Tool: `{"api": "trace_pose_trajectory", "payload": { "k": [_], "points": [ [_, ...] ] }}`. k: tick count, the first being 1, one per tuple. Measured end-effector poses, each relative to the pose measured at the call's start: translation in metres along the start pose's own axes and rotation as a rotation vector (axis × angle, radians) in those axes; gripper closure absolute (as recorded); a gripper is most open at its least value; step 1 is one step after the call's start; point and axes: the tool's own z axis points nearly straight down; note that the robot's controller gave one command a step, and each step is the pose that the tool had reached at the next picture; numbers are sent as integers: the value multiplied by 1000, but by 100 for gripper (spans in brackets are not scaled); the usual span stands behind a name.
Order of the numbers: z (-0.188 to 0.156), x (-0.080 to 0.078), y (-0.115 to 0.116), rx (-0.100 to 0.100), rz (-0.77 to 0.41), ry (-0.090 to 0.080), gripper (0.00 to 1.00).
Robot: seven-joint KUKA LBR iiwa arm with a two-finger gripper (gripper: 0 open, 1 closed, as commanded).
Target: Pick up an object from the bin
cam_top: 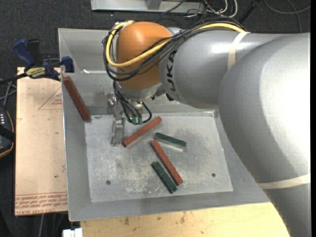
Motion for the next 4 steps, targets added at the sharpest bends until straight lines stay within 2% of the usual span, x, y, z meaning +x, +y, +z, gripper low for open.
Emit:
{"api": "trace_pose_trajectory", "payload": {
  "k": [1, 2, 3, 4],
  "points": [
    [-5, -2, -1, -1, 3, -7, 0],
    [17, 7, -26, -4, -131, -14, 0],
    [37, 13, -58, 2, -373, -4, 0],
    [49, -8, -59, 1, -422, -11, 0]
  ]
}}
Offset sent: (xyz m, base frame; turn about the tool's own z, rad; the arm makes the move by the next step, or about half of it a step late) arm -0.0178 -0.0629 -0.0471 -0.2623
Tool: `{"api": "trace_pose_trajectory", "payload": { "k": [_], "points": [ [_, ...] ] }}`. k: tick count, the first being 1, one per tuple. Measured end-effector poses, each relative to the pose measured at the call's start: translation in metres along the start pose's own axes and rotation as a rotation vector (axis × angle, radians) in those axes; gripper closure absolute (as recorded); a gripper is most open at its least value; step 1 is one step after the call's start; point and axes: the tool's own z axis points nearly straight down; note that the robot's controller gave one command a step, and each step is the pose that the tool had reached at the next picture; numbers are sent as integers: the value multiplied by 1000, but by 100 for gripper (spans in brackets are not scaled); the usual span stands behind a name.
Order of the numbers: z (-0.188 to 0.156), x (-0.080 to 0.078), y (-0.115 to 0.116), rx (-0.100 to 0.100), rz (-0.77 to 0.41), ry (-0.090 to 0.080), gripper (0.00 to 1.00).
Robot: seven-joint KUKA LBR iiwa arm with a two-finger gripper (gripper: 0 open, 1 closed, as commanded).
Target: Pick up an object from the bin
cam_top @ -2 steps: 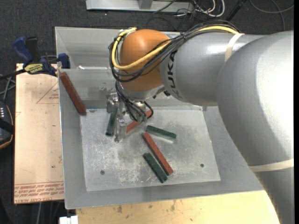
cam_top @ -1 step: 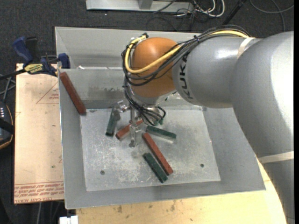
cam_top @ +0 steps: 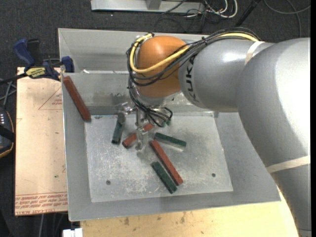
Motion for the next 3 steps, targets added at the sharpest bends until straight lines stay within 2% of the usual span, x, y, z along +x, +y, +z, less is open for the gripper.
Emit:
{"api": "trace_pose_trajectory", "payload": {
  "k": [1, 2, 3],
  "points": [
    [25, 21, -64, 0, -269, 1, 100],
    [25, 21, -64, -1, -269, 1, 100],
    [-120, 37, -99, -1, -247, 0, 100]
  ]
}}
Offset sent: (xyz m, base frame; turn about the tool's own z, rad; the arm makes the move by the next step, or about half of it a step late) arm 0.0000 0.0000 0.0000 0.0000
